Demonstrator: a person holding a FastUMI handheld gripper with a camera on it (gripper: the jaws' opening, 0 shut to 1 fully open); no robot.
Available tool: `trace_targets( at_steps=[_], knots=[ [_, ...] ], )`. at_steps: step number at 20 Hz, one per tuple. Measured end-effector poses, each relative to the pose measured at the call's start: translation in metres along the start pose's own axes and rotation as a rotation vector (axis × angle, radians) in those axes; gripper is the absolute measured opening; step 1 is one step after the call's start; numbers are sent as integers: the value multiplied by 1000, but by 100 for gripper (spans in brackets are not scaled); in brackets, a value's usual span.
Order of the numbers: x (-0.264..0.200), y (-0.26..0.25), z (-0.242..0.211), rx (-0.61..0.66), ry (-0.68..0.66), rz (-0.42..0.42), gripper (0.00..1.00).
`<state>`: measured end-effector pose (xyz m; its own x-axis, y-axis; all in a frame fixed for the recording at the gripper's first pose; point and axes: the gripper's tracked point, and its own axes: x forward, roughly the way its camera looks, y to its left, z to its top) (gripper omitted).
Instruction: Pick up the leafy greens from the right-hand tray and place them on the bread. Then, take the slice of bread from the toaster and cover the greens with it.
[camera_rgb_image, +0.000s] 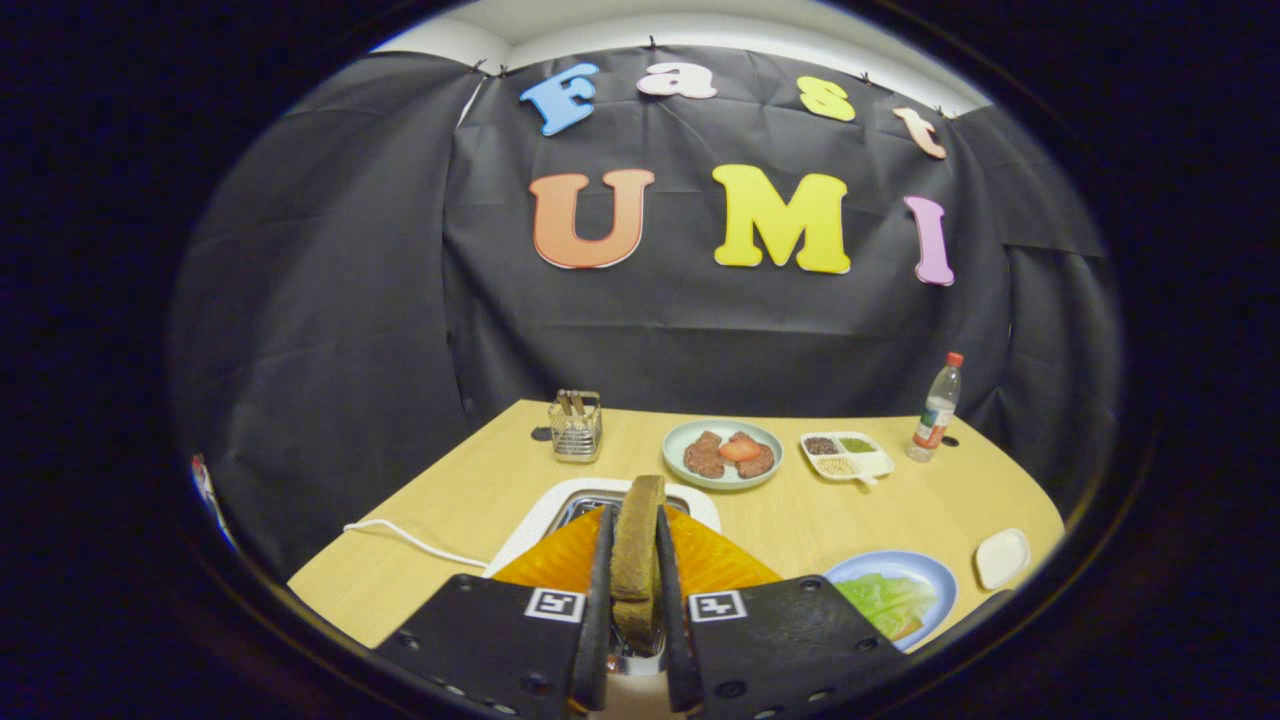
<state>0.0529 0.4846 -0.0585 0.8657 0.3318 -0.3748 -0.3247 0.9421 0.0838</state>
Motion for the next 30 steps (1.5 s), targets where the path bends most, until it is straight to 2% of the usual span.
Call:
trace_targets(
  at_steps=[3,9,15,18,21,27,30],
  knots=[
    [-3,0,6,5,0,36,9],
    [-30,-4,37,2,-86,91,9],
    [-73,-23,76,78,-164,132,9],
    [-89,-50,87,114,-206,116,9],
    [-97,-89,77,146,-222,65,9],
    [-78,-168,18,210,-150,-63,9],
    [-65,-193,-11,268,-110,-84,9]
  ],
)
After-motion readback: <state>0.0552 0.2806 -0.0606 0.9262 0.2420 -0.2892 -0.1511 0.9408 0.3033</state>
